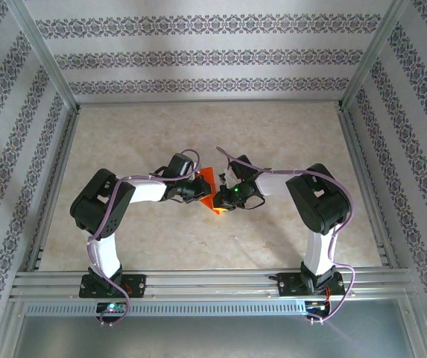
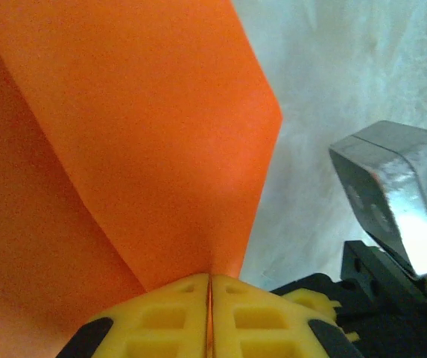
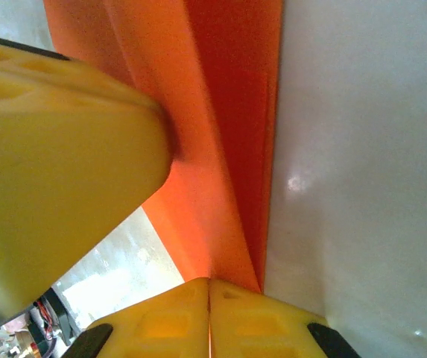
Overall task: Fold a paper plane with a square sheet of paper (pick it up from the middle)
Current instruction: Fourth fold the wing at the center of the table.
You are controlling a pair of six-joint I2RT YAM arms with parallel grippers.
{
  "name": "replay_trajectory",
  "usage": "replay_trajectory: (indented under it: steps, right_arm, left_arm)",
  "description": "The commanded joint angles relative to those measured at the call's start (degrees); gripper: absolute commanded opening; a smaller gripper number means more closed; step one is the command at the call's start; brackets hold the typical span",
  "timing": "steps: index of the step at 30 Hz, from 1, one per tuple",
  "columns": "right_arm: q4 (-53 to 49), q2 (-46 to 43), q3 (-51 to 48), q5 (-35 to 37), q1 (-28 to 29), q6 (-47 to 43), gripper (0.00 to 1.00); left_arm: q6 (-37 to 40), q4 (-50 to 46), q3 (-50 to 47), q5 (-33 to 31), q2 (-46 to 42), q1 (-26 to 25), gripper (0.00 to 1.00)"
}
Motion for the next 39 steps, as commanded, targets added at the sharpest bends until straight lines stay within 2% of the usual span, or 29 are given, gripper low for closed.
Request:
replay_trajectory:
  steps: [1,7,17,21,39]
  right_arm:
    - [-6.47,4.48,-2.18,9.08,0.46,-1.52,0.1]
    - [-5.37,3.25,-2.65,7.64,0.42,-1.2,0.1]
    - [5.27,-5.19,-5.92,-0.51,-0.45,4.42,0.13]
    - [7.47,-7.62,-5.08,-0.17,-1.03,6.21,0.13]
    - [2.67,-1.89,-2.86,2.75,1.04,5.47,0.1]
  left_arm:
    - [0.63,-2.42,1.84,-2.11,1.16,-0.3,0.09]
    - [0.3,-6.08,2.98,-3.25,2.84,-0.17,0.09]
    - [-1.81,-8.18,1.84,-3.59,4.91,0.79,0.09]
    - [-1.11,-8.77,2.02,-3.79,4.69,0.79,0.09]
    - [-1.11,-10.81,2.99,-4.63,4.86,0.78,0.09]
